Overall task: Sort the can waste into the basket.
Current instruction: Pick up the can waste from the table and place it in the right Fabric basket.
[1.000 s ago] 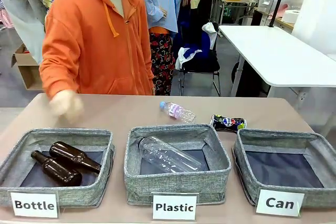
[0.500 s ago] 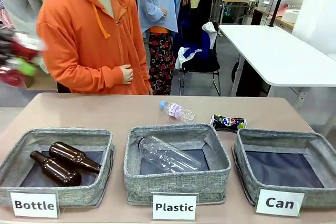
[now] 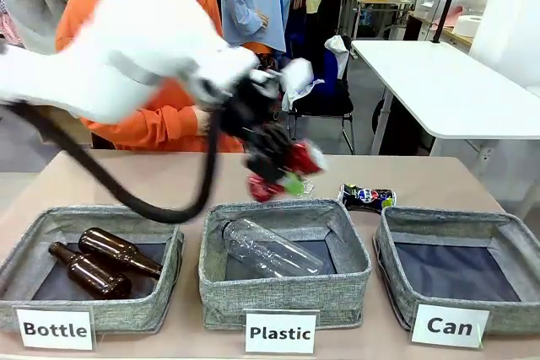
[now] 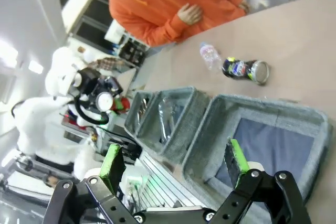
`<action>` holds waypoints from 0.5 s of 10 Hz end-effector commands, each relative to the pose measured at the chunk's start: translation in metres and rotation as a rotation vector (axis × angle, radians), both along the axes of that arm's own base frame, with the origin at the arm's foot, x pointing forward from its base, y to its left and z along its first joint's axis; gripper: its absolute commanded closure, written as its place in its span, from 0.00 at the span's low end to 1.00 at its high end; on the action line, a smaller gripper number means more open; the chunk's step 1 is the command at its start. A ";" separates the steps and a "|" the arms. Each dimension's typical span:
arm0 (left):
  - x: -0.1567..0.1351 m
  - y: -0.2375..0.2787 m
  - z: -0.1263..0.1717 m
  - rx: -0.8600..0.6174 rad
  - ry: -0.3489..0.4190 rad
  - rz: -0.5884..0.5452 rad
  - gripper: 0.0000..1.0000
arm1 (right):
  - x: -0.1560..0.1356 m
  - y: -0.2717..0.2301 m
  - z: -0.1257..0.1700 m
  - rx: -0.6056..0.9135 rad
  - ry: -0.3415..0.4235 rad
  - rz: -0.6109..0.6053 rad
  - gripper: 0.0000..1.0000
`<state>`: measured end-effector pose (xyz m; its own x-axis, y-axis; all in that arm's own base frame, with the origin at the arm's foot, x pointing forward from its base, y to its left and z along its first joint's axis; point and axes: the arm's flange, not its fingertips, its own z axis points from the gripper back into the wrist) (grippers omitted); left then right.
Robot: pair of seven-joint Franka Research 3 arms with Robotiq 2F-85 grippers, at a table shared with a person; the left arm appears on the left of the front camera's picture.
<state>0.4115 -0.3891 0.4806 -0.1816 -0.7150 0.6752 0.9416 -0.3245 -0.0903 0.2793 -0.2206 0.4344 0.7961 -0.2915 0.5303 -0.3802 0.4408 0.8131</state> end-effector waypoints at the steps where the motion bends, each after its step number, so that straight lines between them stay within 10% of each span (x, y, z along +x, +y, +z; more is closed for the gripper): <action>1: 0.026 -0.065 -0.007 0.039 -0.003 0.017 0.78 | -0.034 -0.046 0.020 -0.109 0.016 0.049 0.00; 5: 0.004 -0.213 -0.013 -0.062 -0.141 -0.067 0.78 | -0.111 -0.123 -0.022 -0.388 0.051 -0.036 0.00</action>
